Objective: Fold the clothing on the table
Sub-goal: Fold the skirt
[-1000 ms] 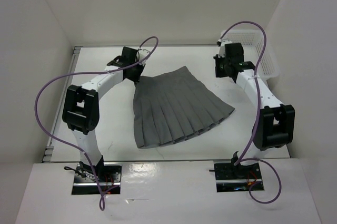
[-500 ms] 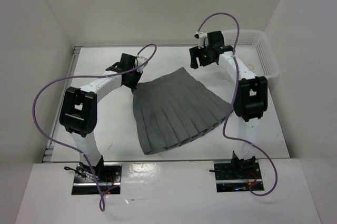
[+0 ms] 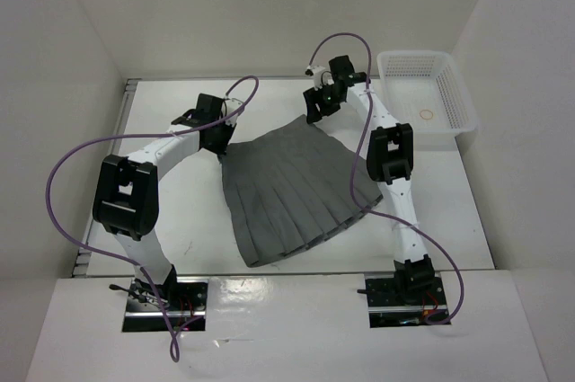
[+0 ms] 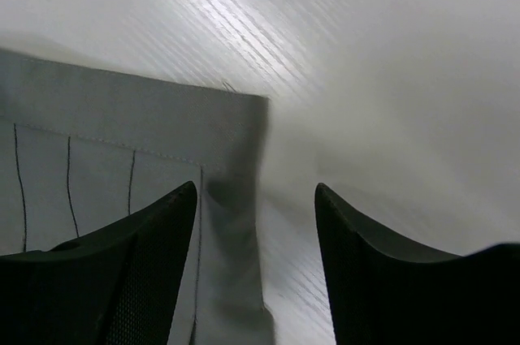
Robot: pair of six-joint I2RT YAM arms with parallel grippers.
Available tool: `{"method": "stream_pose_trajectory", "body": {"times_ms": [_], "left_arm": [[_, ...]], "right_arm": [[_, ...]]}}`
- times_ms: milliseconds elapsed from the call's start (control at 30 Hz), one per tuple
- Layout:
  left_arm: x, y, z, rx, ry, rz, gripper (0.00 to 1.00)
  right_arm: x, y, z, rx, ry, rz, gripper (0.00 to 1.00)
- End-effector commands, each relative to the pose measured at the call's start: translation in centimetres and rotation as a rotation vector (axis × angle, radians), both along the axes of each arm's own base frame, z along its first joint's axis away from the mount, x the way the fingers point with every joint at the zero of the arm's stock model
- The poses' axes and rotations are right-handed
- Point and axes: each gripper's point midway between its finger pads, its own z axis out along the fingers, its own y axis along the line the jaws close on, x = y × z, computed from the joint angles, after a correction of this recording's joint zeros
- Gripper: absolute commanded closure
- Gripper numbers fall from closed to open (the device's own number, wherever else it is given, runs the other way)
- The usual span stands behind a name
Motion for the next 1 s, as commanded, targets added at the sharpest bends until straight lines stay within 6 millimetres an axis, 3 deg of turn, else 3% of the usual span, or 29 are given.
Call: {"method": "stream_pose_trajectory", "body": {"times_ms": [0,33,100,133,233,433,600,867,967], "left_arm": [[0.1,0.0,1.6,-0.031,-0.039,0.016,1.0],[0.1,0.0,1.6,-0.031,-0.039,0.016,1.0],[0.0,-0.3,1.6,-0.042,-0.037,-0.004,1.0],[0.0,-0.3,1.6,-0.042,-0.037,-0.004,1.0],[-0.1,-0.5,1.2,-0.047,-0.026,-0.01,1.0],[-0.1,-0.5,1.2,-0.047,-0.026,-0.01,1.0],[-0.3,-0.4,0.9,-0.045,-0.017,-0.01,1.0],[-0.3,-0.4,0.9,-0.045,-0.017,-0.01,1.0],[-0.3,-0.4,0.9,-0.039,-0.019,-0.017,1.0]], "right_arm": [[-1.2,2.0,0.8,0.03,0.034,0.086,0.36],[-0.6,2.3,2.0,0.044,0.005,0.092,0.36],[-1.2,2.7,1.0,0.033,0.038,0.107,0.36],[-0.6,3.0,2.4,0.048,0.002,0.113,0.36],[-1.2,4.2,2.7,0.056,0.004,0.138,0.36],[-2.9,6.3,1.3,0.037,0.046,0.175,0.37],[-2.8,5.8,0.4,0.011,0.05,0.161,0.37],[-2.0,4.9,0.9,-0.012,0.026,0.125,0.38],[-1.6,4.9,2.8,-0.006,-0.01,0.111,0.38]]}}
